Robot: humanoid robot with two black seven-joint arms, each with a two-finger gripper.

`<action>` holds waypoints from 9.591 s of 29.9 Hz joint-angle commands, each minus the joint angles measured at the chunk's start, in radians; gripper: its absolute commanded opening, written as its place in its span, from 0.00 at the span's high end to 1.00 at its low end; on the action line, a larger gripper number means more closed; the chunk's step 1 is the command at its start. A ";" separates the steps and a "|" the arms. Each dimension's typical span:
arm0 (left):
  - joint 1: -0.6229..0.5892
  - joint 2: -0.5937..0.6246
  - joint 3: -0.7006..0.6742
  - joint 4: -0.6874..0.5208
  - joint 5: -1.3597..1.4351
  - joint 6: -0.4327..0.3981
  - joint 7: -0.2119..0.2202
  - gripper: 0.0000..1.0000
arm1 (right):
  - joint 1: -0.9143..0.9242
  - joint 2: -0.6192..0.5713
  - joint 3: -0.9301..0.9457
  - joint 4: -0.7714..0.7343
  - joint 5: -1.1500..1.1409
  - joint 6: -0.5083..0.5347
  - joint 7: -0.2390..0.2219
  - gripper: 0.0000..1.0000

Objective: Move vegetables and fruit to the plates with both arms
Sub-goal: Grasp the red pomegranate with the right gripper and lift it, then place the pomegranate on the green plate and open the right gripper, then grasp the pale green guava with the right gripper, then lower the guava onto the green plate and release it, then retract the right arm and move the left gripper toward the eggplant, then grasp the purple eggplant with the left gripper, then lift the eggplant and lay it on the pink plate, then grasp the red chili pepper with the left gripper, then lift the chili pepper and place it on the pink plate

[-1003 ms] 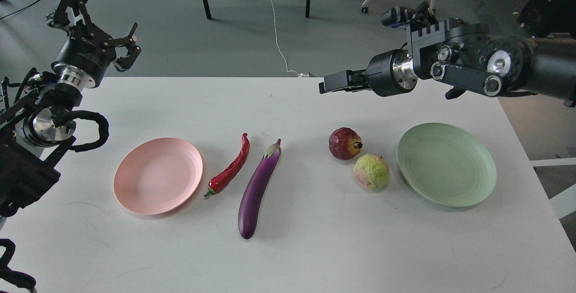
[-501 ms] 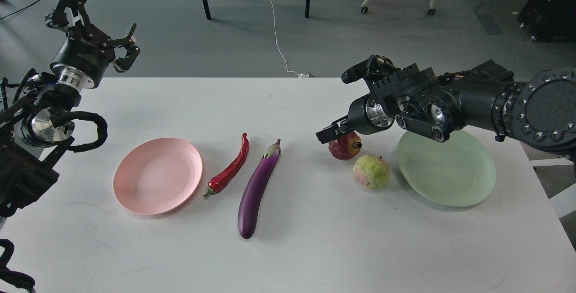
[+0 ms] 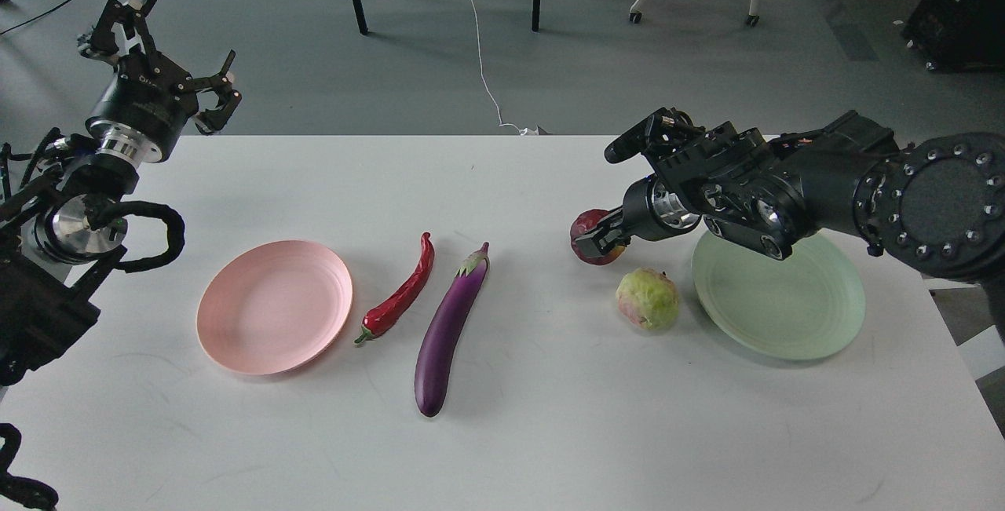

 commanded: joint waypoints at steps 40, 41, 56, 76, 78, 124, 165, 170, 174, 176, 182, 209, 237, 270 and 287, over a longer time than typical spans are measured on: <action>0.010 0.019 0.009 0.000 0.000 0.002 0.000 0.02 | 0.199 -0.439 -0.027 0.355 -0.074 -0.087 -0.007 0.03; 0.010 0.019 0.009 0.000 0.000 0.002 0.000 0.02 | 0.228 -0.434 -0.022 0.406 -0.071 -0.087 -0.009 0.03; 0.008 0.020 0.008 -0.005 -0.002 0.003 0.000 0.02 | 0.177 -0.292 -0.038 0.543 -0.072 -0.086 0.000 0.08; 0.010 0.025 0.009 -0.005 0.000 0.002 0.002 0.02 | 0.224 -0.328 -0.082 0.483 -0.100 -0.150 -0.001 0.46; 0.010 0.025 0.009 -0.005 0.000 0.003 0.002 0.02 | 0.247 -0.351 -0.084 0.486 -0.109 -0.147 -0.004 0.46; -0.183 0.132 0.124 -0.454 0.931 0.031 0.155 0.02 | -0.403 -0.681 1.226 0.236 0.296 -0.136 -0.007 0.02; -0.127 -0.093 0.604 -0.527 2.003 0.066 0.305 0.23 | -0.876 -0.672 1.644 0.242 0.785 0.086 0.095 0.01; -0.098 -0.099 0.604 -0.523 2.012 0.063 0.305 0.35 | -0.873 -0.675 1.643 0.242 0.784 0.086 0.092 0.01; -0.073 -0.099 0.603 -0.516 2.055 0.064 0.299 0.59 | -0.873 -0.678 1.643 0.244 0.784 0.086 0.092 0.01; -0.068 -0.098 0.603 -0.520 2.057 0.064 0.298 0.71 | -0.873 -0.678 1.643 0.244 0.784 0.085 0.092 0.01; -0.079 -0.092 0.581 -0.546 2.048 0.066 0.299 0.91 | -0.867 -0.675 1.642 0.242 0.782 0.083 0.092 0.01; 0.051 0.387 0.443 -0.597 1.836 0.048 0.184 0.63 | -0.819 -0.674 1.625 0.242 0.767 0.084 0.085 0.01; -0.128 -0.025 0.546 -0.496 1.976 0.060 0.268 0.30 | -0.834 -0.672 1.624 0.248 0.765 0.088 0.086 0.01; -0.062 0.282 0.439 -0.724 1.750 0.055 0.278 0.93 | -0.825 -0.695 1.627 0.268 0.765 0.086 0.086 0.01; 0.051 0.367 0.468 -0.694 1.762 0.060 0.284 0.60 | -0.824 -0.707 1.630 0.270 0.765 0.089 0.086 0.01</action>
